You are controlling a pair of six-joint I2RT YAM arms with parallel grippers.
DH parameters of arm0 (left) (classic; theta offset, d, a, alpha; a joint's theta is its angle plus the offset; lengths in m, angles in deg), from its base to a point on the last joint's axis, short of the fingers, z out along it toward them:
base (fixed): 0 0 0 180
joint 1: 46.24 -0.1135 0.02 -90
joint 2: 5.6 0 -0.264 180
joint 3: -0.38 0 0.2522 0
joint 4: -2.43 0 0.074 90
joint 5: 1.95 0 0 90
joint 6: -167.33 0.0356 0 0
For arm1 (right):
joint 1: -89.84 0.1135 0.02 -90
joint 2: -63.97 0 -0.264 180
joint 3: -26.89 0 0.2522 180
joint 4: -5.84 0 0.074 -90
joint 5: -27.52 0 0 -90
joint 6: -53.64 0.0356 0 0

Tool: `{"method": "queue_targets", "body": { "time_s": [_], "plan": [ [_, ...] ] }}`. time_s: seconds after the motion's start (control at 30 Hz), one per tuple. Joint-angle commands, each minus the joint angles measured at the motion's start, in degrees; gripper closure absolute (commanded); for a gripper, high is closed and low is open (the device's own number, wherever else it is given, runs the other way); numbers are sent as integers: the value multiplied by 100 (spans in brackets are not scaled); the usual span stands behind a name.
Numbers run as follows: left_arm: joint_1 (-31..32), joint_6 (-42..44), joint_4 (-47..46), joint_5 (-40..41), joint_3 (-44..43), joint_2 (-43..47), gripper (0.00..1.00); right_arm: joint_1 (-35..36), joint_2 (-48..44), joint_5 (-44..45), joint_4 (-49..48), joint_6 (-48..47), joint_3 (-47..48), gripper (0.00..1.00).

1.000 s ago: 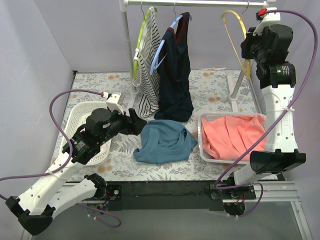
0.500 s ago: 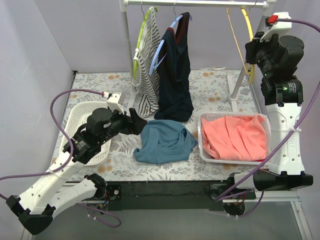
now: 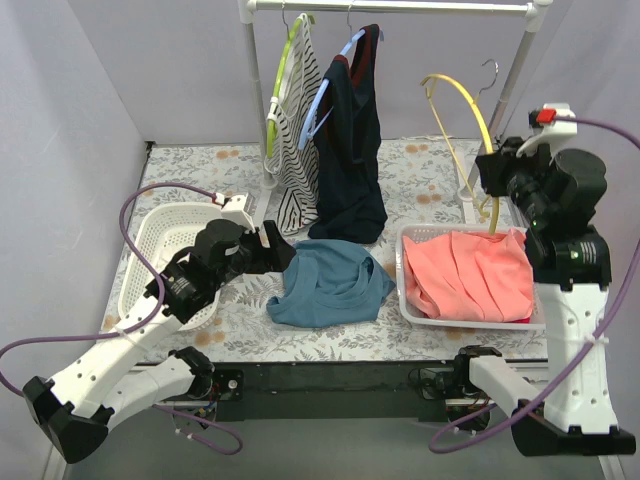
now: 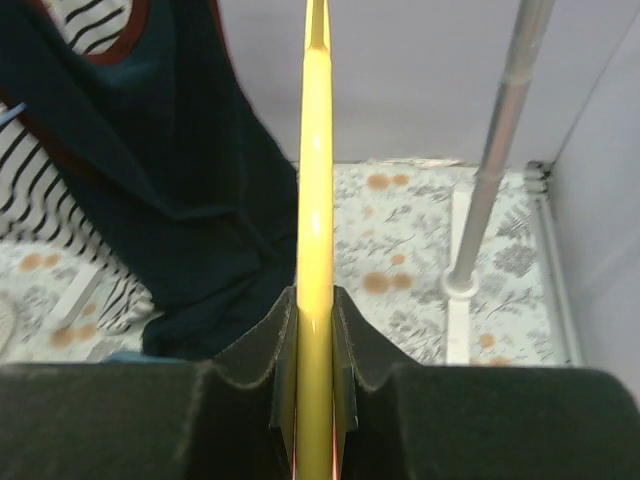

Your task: Place the tank top on the hanger

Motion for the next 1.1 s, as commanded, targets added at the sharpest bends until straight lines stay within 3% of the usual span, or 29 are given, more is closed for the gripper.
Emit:
{"method": "queue_targets", "body": {
  "time_s": [0.0, 0.27, 0.4, 0.7, 0.87, 1.07],
  "plan": [
    [-33, -427, -55, 215, 381, -239, 28, 49, -931, -953, 8, 469, -826, 99],
    [72, -454, -503, 30, 505, -1277, 37, 58, -2276, -2336, 526, 883, -2461, 99],
    [537, -278, -513, 635, 146, -1909, 39, 49, -2462, -2564, 921, 629, -2769, 99],
    [1742, -14, 146, 2558, -1259, -3860, 51, 128, -2524, -2073, 1151, 435, -2911, 99],
    [1962, 83, 682, 3246, -1867, -4686, 52, 207, -2409, -2091, 1151, 382, -2841, 99],
    [1989, 223, 823, 3520, -2123, -5250, 57, 313, -2356, -2064, 1159, 373, -2753, 99]
  ]
}}
